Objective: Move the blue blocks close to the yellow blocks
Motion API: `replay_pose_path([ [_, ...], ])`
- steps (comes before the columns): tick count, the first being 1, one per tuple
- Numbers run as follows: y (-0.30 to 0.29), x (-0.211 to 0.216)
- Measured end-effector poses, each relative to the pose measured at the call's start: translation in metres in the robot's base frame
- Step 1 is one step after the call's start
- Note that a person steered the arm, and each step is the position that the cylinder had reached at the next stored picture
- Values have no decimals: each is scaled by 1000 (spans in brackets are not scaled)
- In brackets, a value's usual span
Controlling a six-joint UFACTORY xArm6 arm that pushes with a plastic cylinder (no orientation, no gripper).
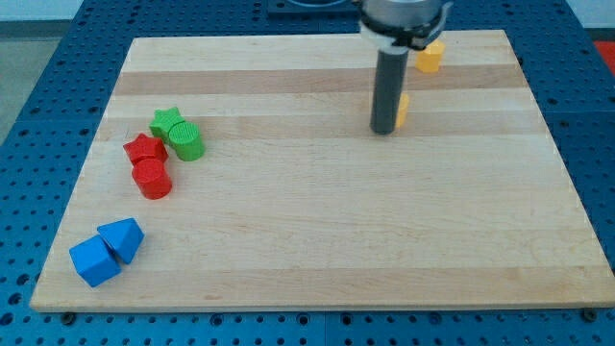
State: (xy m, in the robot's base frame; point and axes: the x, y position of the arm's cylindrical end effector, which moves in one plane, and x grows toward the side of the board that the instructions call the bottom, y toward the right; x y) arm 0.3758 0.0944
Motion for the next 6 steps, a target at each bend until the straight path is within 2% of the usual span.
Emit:
replay_pose_path([
  [2, 53, -87],
  [3, 18, -51],
  [4, -14, 49],
  [5, -101, 157],
  [6, -199, 241],
])
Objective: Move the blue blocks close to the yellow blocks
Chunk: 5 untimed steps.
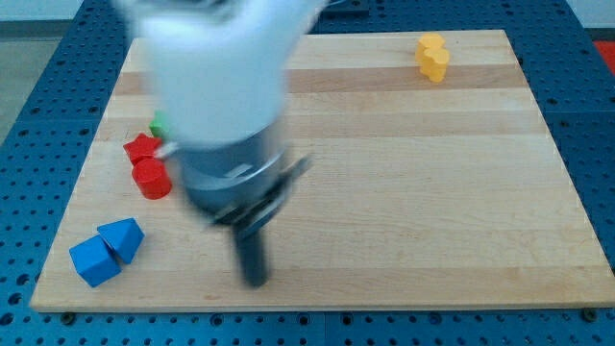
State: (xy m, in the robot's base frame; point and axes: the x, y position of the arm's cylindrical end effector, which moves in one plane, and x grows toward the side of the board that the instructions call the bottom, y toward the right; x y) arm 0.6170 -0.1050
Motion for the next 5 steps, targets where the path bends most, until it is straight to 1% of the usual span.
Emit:
replay_pose_path([
  [1, -21, 2],
  [2, -136, 1],
  [3, -198, -3],
  [4, -177, -10],
  [5, -139, -41],
])
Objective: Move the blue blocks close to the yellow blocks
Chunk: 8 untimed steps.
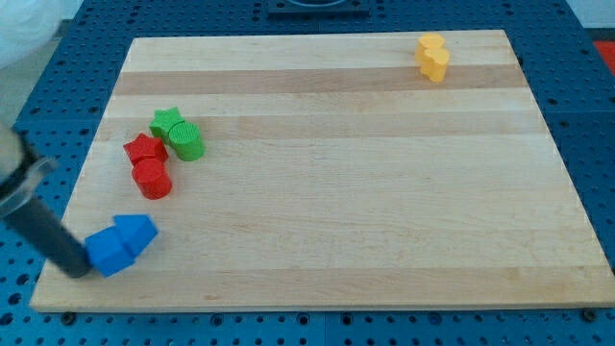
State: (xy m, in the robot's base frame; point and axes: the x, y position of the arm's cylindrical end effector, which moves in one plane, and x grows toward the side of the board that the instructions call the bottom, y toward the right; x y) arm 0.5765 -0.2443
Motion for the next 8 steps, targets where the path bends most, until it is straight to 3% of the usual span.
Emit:
replay_pose_path([
  [2, 49, -54],
  [6, 143, -52],
  [7, 193, -51],
  [8, 224, -74],
])
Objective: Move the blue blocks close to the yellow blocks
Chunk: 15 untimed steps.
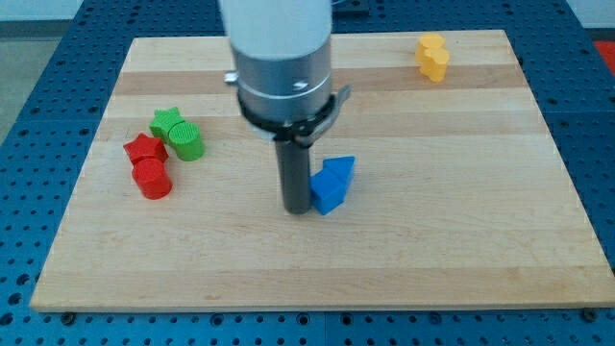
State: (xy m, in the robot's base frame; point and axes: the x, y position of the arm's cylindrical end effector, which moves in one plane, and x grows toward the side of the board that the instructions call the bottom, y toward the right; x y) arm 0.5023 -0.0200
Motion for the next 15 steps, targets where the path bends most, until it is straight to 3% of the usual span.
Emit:
replay_pose_path([
  [2, 44, -35],
  [8, 140, -28],
  [10, 143, -29],
  [15, 189, -162],
])
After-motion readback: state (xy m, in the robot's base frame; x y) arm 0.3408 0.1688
